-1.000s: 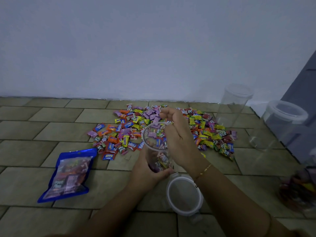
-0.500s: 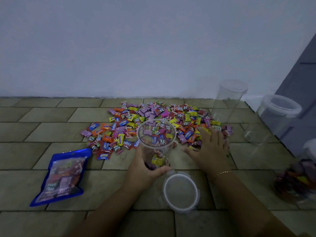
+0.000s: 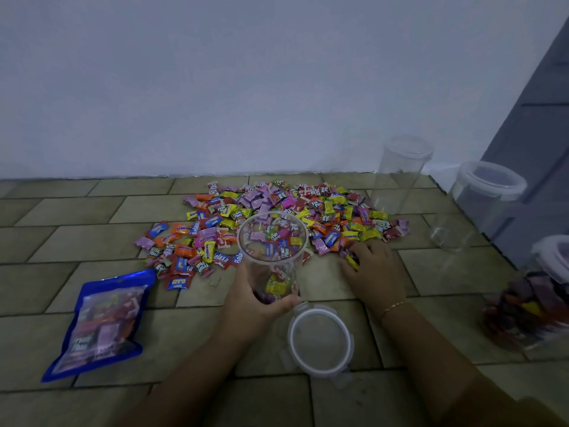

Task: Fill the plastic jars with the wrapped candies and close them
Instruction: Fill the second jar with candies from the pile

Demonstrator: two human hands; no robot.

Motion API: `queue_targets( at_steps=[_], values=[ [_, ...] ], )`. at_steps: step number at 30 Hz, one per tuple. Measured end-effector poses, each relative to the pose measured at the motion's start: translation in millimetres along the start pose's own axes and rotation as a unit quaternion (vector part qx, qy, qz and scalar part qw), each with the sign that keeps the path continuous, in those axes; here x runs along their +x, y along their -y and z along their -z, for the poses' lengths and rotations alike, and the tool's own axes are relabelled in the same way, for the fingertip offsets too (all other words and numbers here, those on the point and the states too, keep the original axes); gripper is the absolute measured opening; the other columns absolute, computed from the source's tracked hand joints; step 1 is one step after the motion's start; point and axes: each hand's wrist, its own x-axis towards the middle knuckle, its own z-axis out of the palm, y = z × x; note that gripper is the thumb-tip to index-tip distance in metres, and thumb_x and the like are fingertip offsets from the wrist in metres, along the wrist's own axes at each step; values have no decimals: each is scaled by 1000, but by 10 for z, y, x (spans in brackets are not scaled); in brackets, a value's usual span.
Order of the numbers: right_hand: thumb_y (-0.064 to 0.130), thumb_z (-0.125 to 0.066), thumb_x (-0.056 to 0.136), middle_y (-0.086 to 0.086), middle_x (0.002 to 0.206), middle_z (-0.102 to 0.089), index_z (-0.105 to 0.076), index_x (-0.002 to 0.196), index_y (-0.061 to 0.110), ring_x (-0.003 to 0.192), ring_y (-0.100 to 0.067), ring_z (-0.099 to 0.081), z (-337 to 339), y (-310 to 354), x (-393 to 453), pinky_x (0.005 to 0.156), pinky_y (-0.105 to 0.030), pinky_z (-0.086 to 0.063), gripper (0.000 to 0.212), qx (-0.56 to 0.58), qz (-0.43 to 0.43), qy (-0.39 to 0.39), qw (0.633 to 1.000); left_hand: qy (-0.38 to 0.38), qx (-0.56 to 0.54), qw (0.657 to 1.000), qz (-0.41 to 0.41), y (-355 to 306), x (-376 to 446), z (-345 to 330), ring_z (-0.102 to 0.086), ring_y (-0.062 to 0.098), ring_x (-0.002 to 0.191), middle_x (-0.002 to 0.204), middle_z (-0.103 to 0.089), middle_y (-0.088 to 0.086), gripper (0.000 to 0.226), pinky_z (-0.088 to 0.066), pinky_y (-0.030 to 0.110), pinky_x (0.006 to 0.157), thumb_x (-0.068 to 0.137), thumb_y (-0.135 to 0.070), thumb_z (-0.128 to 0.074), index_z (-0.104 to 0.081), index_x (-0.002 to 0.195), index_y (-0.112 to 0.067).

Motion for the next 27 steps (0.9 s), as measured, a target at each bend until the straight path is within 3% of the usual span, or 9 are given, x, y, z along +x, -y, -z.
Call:
queue_targets(
  at_steps=[2, 5, 9, 12, 15, 19, 21, 24, 27],
  values=[
    [20, -74, 75, -17, 95, -61, -67, 100, 7, 85, -38, -60, -2, -6, -10, 70, -39, -49, 29, 29, 8, -18, 999, -1, -6, 1000, -2, -35, -8, -1, -65, 7, 85, 108, -64, -20, 80, -57, 28, 71, 54, -34, -90, -41, 116, -43],
    [6, -70, 77, -20, 105, -59, -65, 106, 3, 90, -37, -58, 49, -6, -5, 73, -35, -45, 29, 81, -8, 4, 997, 4, -8, 1000, -11, -81, -23, 4, -62, -3, 82, 111, -61, -25, 78, -56, 25, 71, 58, -26, -90, -40, 116, -42],
    [3, -61, 81, -14, 107, -59, -68, 99, 9, 92, -27, -55, 148, 58, 96, 75, -26, -39, 20, 236, -85, 13, 968, 14, -29, 999, -11, -127, -44, 3, -60, -5, 78, 110, -61, -27, 73, -55, 23, 69, 58, -22, -88, -43, 114, -37],
    [4, -58, 82, -12, 88, -66, -69, 87, 17, 75, -21, -54, 316, 295, 189, 69, -34, -44, 18, 408, -122, 9, 905, 14, -32, 999, -15, -150, -49, 6, -63, -4, 84, 110, -61, -31, 78, -54, 22, 69, 53, -33, -87, -43, 116, -37],
    [13, -60, 82, -6, 73, -60, -71, 82, 24, 65, -17, -46, 569, 616, 247, 61, -32, -39, 16, 527, -135, -10, 839, 14, -34, 999, -13, -140, -39, 6, -61, -2, 76, 109, -62, -32, 81, -53, 21, 66, 52, -35, -87, -41, 119, -40],
    [2, -54, 91, -8, 64, -52, -66, 86, 16, 44, -9, -41, 924, 996, 338, 42, -17, -35, 18, 708, -140, 5, 692, 12, -26, 1000, -7, -111, -34, 10, -56, -9, 76, 109, -57, -39, 88, -56, 24, 69, 53, -32, -90, -39, 125, -37],
    [3, -53, 92, -5, 61, -54, -64, 90, 13, 45, -10, -43, 1047, 1158, 368, 43, -18, -36, 15, 758, -129, 22, 640, 10, -21, 1000, -4, -110, -31, 12, -57, -11, 76, 107, -60, -35, 91, -55, 22, 70, 53, -31, -90, -37, 126, -37],
    [0, -50, 93, -3, 60, -58, -63, 94, 10, 51, -14, -53, 1127, 1333, 385, 48, -25, -45, 17, 801, -121, 38, 585, 9, -11, 1000, -8, -145, -35, 8, -58, -8, 71, 104, -59, -29, 84, -52, 17, 64, 54, -29, -90, -39, 119, -42],
    [-3, -48, 93, 1, 54, -60, -61, 90, 9, 48, -12, -58, 1139, 1440, 370, 52, -28, -52, 18, 810, -127, 40, 571, 13, -5, 1000, -11, -157, -34, 13, -57, -12, 75, 110, -59, -25, 85, -54, 19, 67, 52, -35, -90, -39, 119, -45]
  ],
)
